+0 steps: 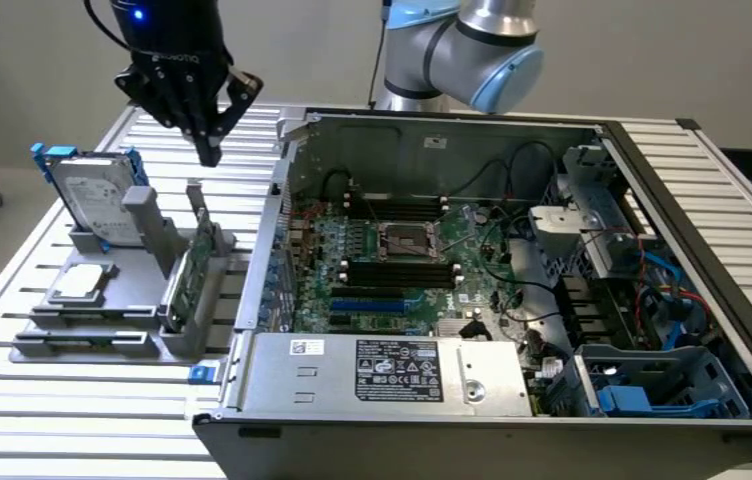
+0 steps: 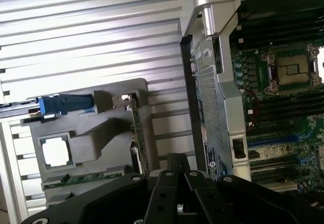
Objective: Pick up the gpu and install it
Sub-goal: 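Reach for the gpu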
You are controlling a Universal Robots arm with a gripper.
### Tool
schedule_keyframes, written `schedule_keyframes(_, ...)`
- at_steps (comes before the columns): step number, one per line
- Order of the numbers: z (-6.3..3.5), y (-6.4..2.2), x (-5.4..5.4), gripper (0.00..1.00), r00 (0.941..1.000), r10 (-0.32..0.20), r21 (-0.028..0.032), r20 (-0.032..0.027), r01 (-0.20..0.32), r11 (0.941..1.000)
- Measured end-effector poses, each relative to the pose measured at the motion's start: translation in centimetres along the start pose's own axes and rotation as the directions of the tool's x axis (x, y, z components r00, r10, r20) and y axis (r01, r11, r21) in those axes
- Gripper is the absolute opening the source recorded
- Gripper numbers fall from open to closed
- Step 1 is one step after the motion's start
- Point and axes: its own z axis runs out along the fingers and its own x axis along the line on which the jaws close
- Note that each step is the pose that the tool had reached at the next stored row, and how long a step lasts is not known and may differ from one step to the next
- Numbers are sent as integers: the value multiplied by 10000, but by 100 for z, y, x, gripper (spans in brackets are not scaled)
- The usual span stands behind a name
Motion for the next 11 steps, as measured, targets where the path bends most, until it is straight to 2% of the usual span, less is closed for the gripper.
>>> schedule_keyframes(11, 59, -11, 65, 11, 9975, -677, 58, -186, 678, 9977)
